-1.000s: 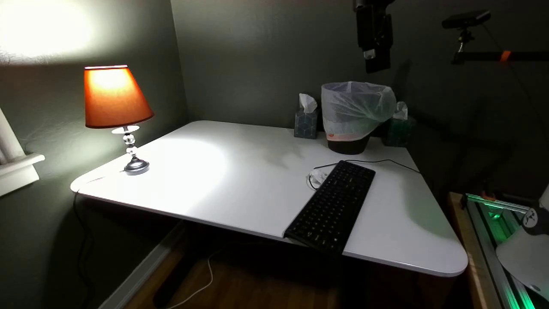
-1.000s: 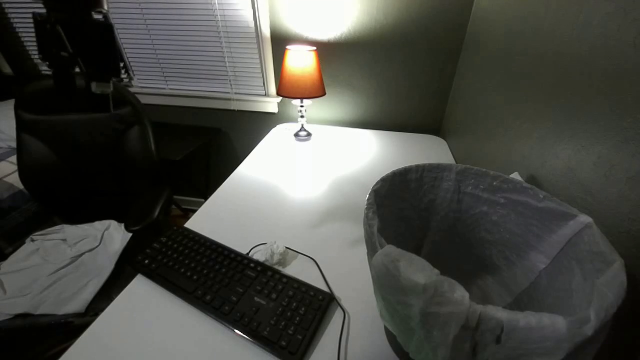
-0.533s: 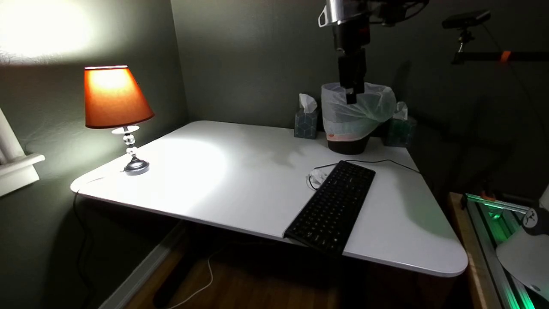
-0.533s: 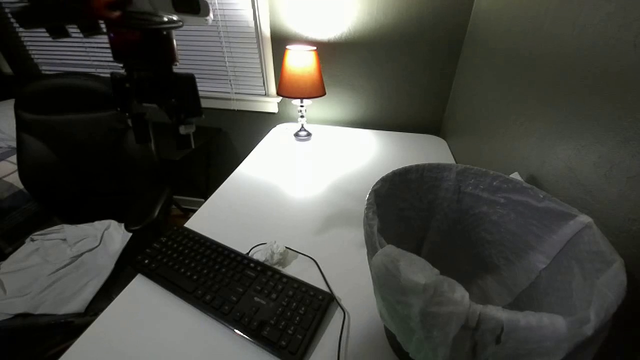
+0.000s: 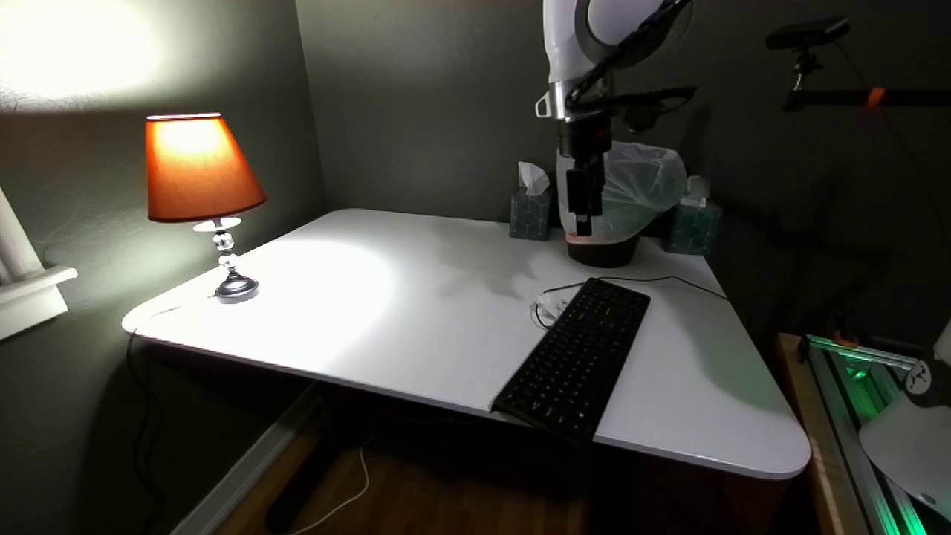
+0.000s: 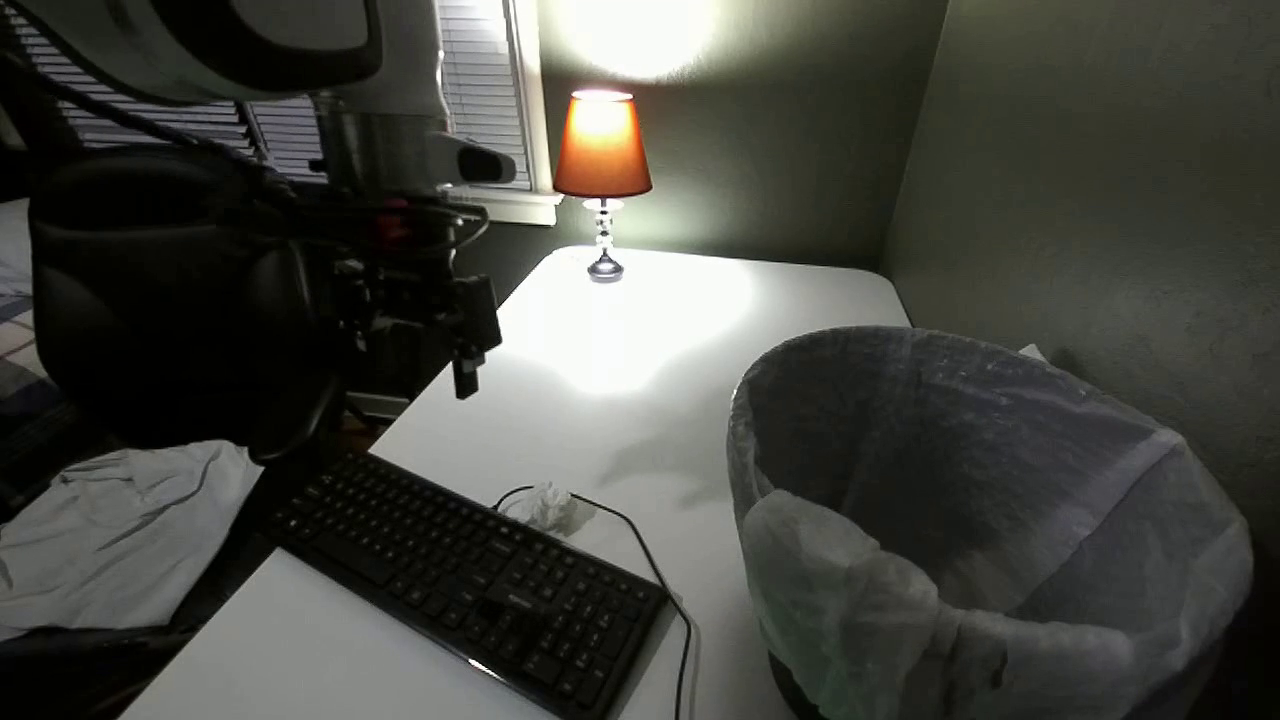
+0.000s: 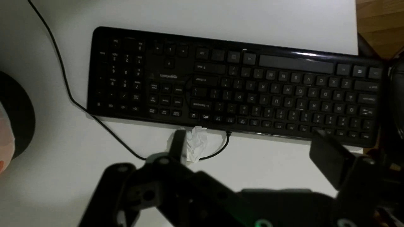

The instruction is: Put the piece of tissue in the black bucket

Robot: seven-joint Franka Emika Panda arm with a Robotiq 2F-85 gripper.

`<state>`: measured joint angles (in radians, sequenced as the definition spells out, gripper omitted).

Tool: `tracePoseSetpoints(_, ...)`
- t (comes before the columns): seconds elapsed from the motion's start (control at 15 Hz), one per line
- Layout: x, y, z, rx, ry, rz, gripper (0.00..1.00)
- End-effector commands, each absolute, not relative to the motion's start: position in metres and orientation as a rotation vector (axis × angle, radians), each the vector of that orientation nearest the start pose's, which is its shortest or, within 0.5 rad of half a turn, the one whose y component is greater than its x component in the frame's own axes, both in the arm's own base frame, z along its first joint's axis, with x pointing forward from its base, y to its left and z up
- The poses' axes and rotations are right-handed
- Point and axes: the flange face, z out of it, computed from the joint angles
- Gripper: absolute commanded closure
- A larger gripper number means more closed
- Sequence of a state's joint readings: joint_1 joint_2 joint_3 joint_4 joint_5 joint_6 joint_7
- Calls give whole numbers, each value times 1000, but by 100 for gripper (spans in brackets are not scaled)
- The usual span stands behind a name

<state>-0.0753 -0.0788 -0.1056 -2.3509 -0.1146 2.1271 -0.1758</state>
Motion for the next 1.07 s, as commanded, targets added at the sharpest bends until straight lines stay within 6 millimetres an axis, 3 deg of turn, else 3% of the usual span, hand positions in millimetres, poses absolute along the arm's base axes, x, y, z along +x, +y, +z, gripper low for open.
tracePoseSetpoints(0.0,468,-98,343,-3168,-105,258,0)
tracePoseSetpoints(0.13,468,-104,335,-3162,-99,276,0)
tracePoseSetpoints(0.33,471,-100,340,-3166,-109,258,0)
tracePoseSetpoints(0.4,472,-104,338,-3147,-29,296,0)
tracePoseSetpoints(0.73,477,-138,287,-3111,215,411,0)
tracePoseSetpoints(1.0,483,-155,255,-3065,312,369,0)
